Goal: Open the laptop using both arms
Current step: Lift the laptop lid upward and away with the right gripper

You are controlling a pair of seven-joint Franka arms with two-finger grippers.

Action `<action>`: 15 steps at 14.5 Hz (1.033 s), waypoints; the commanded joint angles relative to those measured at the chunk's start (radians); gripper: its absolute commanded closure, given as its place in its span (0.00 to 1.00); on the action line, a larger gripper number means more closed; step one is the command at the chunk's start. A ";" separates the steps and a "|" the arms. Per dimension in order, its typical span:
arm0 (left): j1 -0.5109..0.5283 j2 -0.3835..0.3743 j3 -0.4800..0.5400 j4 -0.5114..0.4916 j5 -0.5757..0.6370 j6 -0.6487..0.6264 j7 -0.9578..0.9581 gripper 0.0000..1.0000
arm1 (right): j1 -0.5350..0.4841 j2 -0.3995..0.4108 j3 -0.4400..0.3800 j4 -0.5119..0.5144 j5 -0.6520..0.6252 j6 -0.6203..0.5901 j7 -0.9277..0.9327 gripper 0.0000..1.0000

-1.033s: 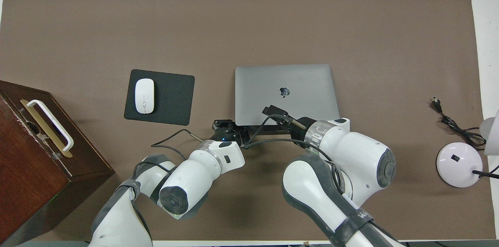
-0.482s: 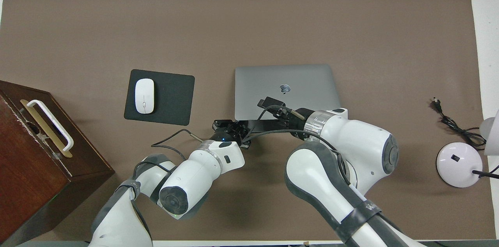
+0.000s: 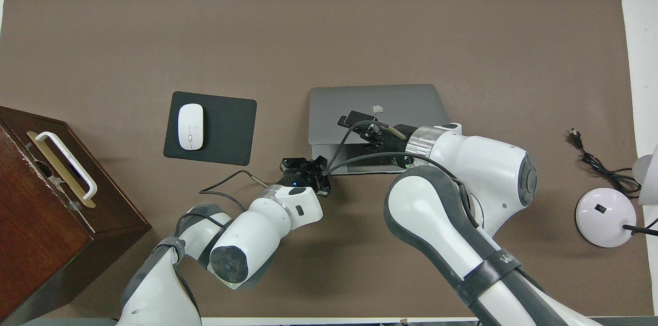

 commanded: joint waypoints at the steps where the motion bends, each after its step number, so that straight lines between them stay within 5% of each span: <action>1: 0.013 0.055 0.000 0.004 0.020 0.006 0.012 1.00 | -0.018 0.058 0.001 0.101 -0.108 -0.043 0.110 0.00; 15: 0.011 0.059 0.000 0.004 0.020 0.006 0.013 1.00 | -0.141 0.152 0.002 0.364 -0.338 -0.273 0.222 0.00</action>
